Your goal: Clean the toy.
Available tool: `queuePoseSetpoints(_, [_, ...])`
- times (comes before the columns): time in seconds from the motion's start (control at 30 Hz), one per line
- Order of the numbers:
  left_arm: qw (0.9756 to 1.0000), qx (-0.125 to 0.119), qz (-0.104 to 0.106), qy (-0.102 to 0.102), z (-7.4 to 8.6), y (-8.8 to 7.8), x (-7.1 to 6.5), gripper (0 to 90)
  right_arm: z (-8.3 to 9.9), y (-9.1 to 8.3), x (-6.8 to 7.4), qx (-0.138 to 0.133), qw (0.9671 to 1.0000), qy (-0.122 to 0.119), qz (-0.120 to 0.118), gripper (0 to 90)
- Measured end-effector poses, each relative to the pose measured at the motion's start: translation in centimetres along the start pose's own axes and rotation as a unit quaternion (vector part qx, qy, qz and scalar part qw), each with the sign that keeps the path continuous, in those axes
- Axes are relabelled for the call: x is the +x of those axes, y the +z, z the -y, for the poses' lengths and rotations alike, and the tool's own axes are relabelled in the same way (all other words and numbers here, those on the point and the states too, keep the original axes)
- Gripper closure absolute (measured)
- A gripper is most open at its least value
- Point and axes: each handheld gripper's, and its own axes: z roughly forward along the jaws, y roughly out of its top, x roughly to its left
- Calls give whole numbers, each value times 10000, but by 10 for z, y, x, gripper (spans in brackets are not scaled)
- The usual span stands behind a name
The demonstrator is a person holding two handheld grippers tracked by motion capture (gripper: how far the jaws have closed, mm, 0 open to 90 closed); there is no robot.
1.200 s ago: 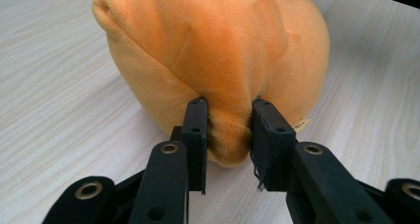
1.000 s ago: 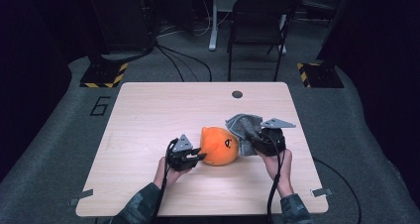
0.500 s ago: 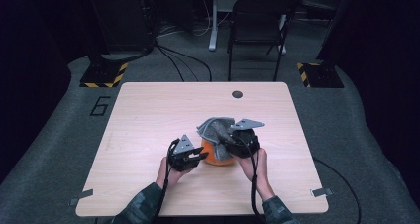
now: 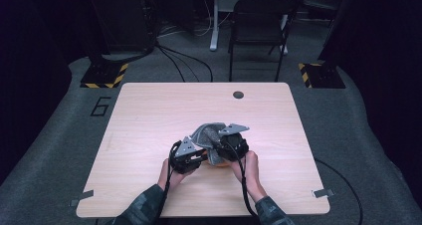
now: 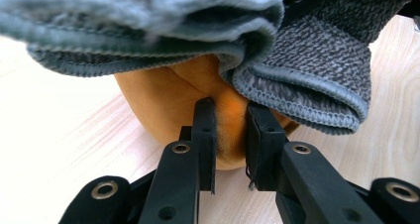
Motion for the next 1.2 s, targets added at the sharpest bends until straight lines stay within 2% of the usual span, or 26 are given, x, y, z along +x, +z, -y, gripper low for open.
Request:
queuePoseSetpoints(0.27, [10000, -8, 9, 41, 0, 0, -1, 765, 11, -9, -12, 29, 9999, 19, 105, 723])
queuePoseSetpoints(0.43, [10000, -1, 64, -21, 0, 1, 1, 764, 17, -15, -26, 59, 9995, 233, 189, 715])
queuePoseSetpoints(0.63, [10000, 3, 79, -27, 1, 1, 1, 761, 23, -16, -39, 107, 9988, 445, 178, 709])
queuePoseSetpoints(0.77, [9999, 47, 119, -49, 1, 0, 2, 761, 24, -18, -45, 192, 9988, 415, 197, 706])
queuePoseSetpoints(0.87, [9999, 52, 127, -49, 1, 0, 2, 760, 26, -18, -51, 227, 9982, 520, 217, 703])
queuePoseSetpoints(0.9, [9999, 60, 121, -23, 1, 0, 3, 760, 27, -18, -55, 234, 9983, 483, 224, 702])
queuePoseSetpoints(0.97, [9999, 60, 124, -23, 1, 0, 2, 759, 29, -19, -59, 280, 9974, 619, 220, 701])
queuePoseSetpoints(1.07, [9999, 45, 130, -51, 1, 0, 2, 759, 33, -18, -65, 294, 9973, 643, 218, 698])
queuePoseSetpoints(1.17, [9999, 54, 141, -7, 1, 0, 3, 759, 33, -17, -66, 321, 9967, 695, 284, 698])
queuePoseSetpoints(1.2, [9999, 62, 139, -6, 1, 0, 3, 758, 33, -18, -67, 361, 9967, 640, 329, 699])
